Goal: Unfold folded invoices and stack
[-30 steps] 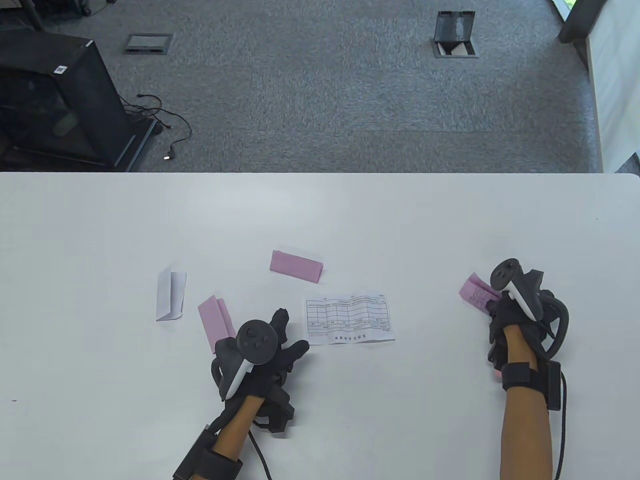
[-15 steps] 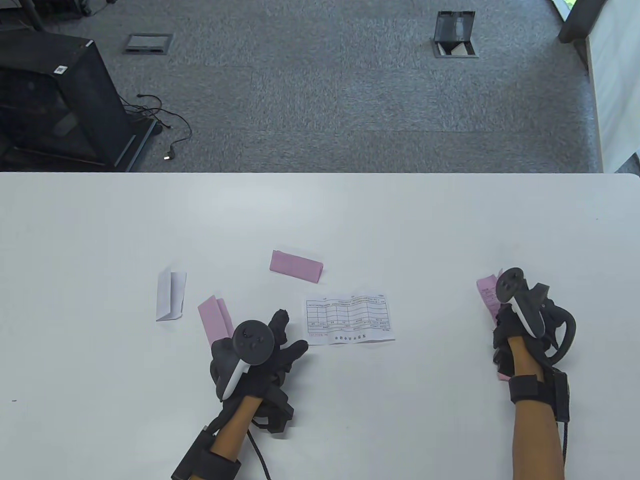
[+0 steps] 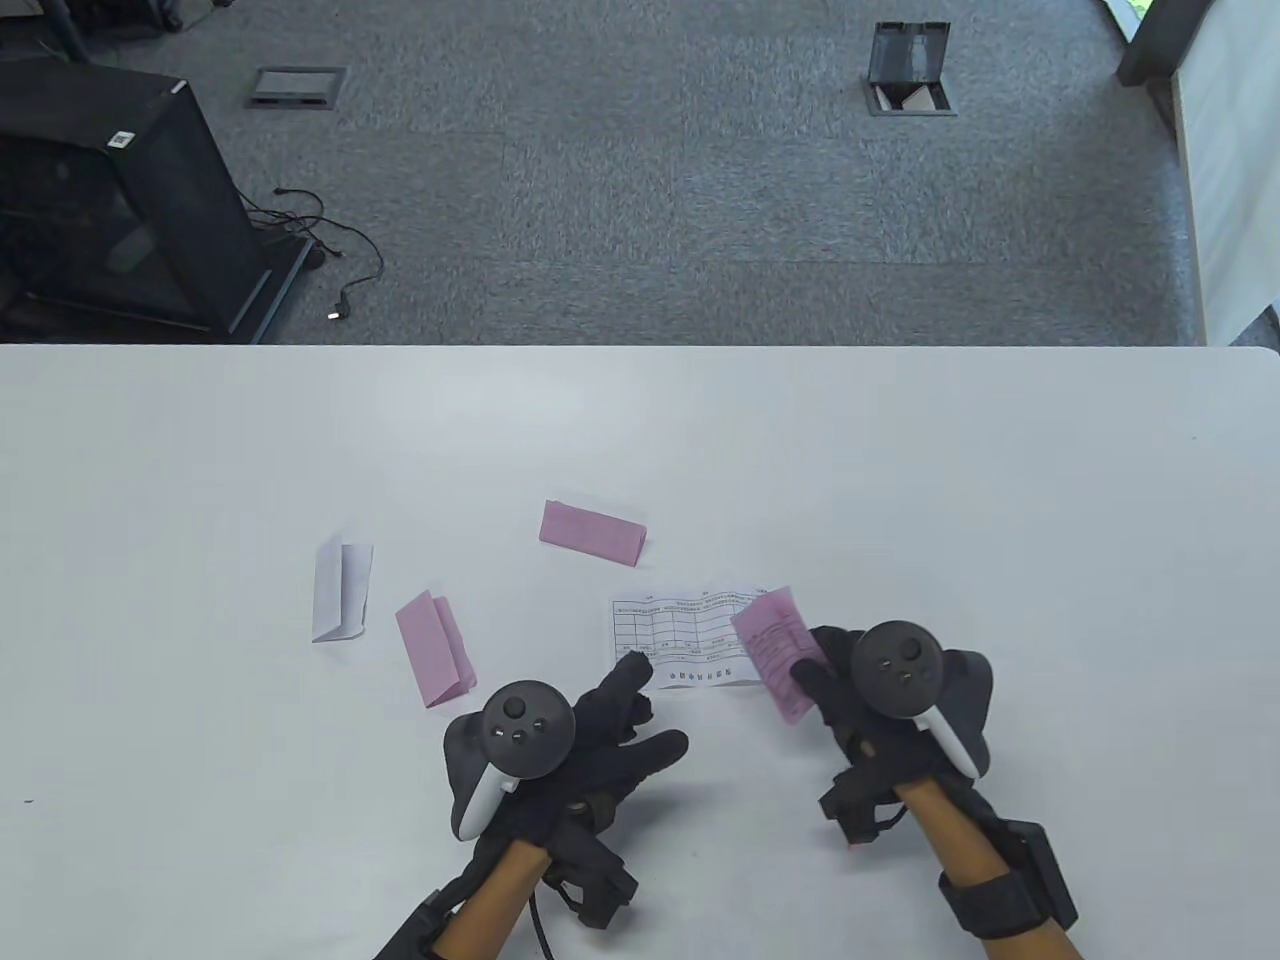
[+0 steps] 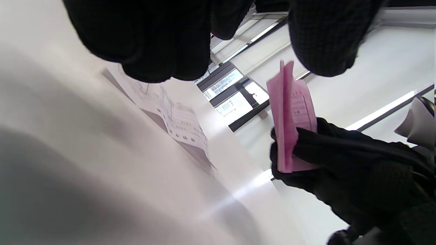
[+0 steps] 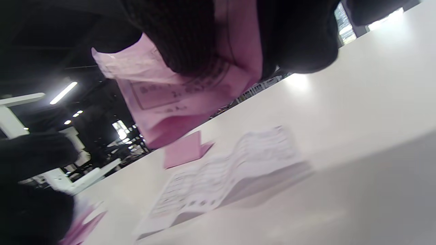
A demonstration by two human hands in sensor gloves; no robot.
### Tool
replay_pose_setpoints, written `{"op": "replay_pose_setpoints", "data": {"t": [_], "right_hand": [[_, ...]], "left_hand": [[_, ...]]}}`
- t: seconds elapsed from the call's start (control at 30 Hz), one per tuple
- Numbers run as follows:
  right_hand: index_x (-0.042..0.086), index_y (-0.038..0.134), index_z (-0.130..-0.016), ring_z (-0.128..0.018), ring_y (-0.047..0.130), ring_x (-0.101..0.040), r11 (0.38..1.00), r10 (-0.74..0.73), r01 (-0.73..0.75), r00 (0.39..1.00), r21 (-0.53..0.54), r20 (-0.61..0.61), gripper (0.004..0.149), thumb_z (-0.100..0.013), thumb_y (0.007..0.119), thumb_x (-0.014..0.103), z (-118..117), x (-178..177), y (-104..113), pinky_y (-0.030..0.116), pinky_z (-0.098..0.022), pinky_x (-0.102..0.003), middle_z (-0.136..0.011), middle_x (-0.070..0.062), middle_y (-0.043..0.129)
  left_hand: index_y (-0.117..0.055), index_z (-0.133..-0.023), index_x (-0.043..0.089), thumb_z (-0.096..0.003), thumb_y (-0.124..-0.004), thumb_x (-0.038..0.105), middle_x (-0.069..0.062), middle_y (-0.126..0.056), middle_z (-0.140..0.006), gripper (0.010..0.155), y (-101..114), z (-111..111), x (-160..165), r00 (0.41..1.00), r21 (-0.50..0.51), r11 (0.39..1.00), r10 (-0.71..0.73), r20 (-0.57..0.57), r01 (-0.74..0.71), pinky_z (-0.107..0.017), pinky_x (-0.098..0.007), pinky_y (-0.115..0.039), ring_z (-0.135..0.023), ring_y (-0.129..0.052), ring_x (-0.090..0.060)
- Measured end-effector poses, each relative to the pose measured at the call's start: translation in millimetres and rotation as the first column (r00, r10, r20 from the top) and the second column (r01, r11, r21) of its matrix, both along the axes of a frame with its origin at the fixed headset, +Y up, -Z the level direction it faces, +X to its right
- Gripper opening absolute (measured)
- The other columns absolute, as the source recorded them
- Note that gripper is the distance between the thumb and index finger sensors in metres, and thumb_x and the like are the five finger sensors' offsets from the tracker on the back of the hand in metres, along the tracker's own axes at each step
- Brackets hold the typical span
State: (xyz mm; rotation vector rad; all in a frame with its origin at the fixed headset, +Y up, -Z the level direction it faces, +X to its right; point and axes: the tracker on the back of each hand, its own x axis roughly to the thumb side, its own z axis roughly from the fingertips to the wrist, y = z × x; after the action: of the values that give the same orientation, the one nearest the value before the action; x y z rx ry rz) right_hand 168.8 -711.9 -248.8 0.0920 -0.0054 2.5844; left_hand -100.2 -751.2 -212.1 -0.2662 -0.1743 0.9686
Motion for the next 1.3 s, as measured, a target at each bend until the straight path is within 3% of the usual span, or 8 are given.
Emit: {"op": "replay_pose_setpoints", "data": {"t": [0.13, 0.27, 0.4, 0.5, 0.67, 0.8, 1.0, 1.3], "right_hand": [[0.021, 0.079, -0.081, -0.067, 0.086, -0.033, 0.995, -0.098, 0.095, 0.992, -0.030, -0.076, 0.040, -0.044, 0.079, 0.037, 15, -36, -13, 0.057, -0.064, -0.065, -0.071, -0.005, 0.089], [0.022, 0.079, -0.081, -0.067, 0.086, -0.032, 0.993, -0.120, 0.120, 0.988, -0.010, -0.100, 0.040, -0.044, 0.079, 0.037, 23, -49, -22, 0.058, -0.064, -0.064, -0.071, -0.004, 0.089], [0.022, 0.079, -0.081, -0.067, 0.086, -0.032, 0.986, -0.162, 0.157, 0.978, -0.053, -0.133, 0.040, -0.044, 0.079, 0.038, 27, -52, -32, 0.057, -0.064, -0.064, -0.071, -0.004, 0.088], [0.022, 0.079, -0.080, -0.067, 0.086, -0.032, 0.983, -0.177, 0.168, 0.976, -0.080, -0.129, 0.040, -0.044, 0.078, 0.038, 27, -51, -36, 0.057, -0.064, -0.064, -0.070, -0.004, 0.089], [0.022, 0.078, -0.082, -0.069, 0.086, -0.033, 0.979, -0.195, 0.185, 0.974, -0.088, -0.113, 0.043, -0.044, 0.075, 0.044, 26, -43, -33, 0.057, -0.064, -0.065, -0.073, -0.004, 0.089], [0.023, 0.080, -0.079, -0.068, 0.087, -0.032, 0.973, -0.222, 0.214, 0.970, -0.088, -0.096, 0.039, -0.045, 0.075, 0.042, 23, -36, -29, 0.058, -0.064, -0.064, -0.071, -0.004, 0.090], [0.023, 0.080, -0.078, -0.066, 0.087, -0.032, 0.973, -0.215, 0.205, 0.972, -0.105, -0.092, 0.037, -0.045, 0.074, 0.040, 22, -24, -32, 0.058, -0.064, -0.063, -0.069, -0.004, 0.090], [0.022, 0.081, -0.078, -0.066, 0.087, -0.033, 0.982, -0.156, 0.148, 0.986, -0.118, -0.060, 0.037, -0.045, 0.075, 0.040, 18, -5, -27, 0.058, -0.064, -0.063, -0.069, -0.004, 0.091]], "left_hand": [[-0.041, -0.113, 0.014, -0.0415, -0.084, 0.059, -0.023, -0.068, -0.106, 0.095, -13, 5, 2, 0.988, -0.107, 0.982, 0.152, -0.035, -0.155, -0.062, -0.054, -0.069, -0.088, -0.073, -0.047], [-0.045, -0.112, 0.014, -0.0419, -0.087, 0.056, -0.021, -0.073, -0.103, 0.092, -22, 4, 1, 0.976, -0.113, 0.970, 0.207, -0.072, -0.214, -0.061, -0.052, -0.071, -0.086, -0.076, -0.044], [-0.055, -0.108, 0.015, -0.0471, -0.088, 0.042, -0.015, -0.085, -0.092, 0.075, -28, 4, 2, 0.968, -0.074, 0.975, 0.196, -0.159, -0.210, -0.056, -0.047, -0.077, -0.078, -0.086, -0.037], [-0.063, -0.104, 0.017, -0.0494, -0.086, 0.032, -0.010, -0.091, -0.084, 0.062, -29, 4, 2, 0.958, -0.052, 0.967, 0.239, -0.162, -0.250, -0.052, -0.044, -0.081, -0.071, -0.091, -0.032], [-0.066, -0.103, 0.018, -0.0492, -0.087, 0.028, -0.009, -0.093, -0.081, 0.058, -26, 2, 1, 0.973, 0.003, 0.985, 0.168, -0.158, -0.170, -0.051, -0.043, -0.081, -0.069, -0.092, -0.030], [-0.065, -0.103, 0.019, -0.0489, -0.087, 0.027, -0.009, -0.094, -0.082, 0.059, -25, 1, 2, 0.982, 0.019, 0.987, 0.162, -0.099, -0.161, -0.051, -0.043, -0.082, -0.069, -0.093, -0.030], [-0.066, -0.103, 0.020, -0.0476, -0.089, 0.028, -0.008, -0.096, -0.078, 0.061, -18, 0, 0, 0.988, 0.074, 0.994, 0.089, -0.123, -0.081, -0.046, -0.039, -0.084, -0.063, -0.096, -0.027], [-0.068, -0.102, 0.019, -0.0482, -0.089, 0.028, -0.009, -0.098, -0.076, 0.058, -19, -1, -7, 0.984, 0.063, 0.996, 0.078, -0.160, -0.069, -0.045, -0.040, -0.084, -0.061, -0.096, -0.027]]}}
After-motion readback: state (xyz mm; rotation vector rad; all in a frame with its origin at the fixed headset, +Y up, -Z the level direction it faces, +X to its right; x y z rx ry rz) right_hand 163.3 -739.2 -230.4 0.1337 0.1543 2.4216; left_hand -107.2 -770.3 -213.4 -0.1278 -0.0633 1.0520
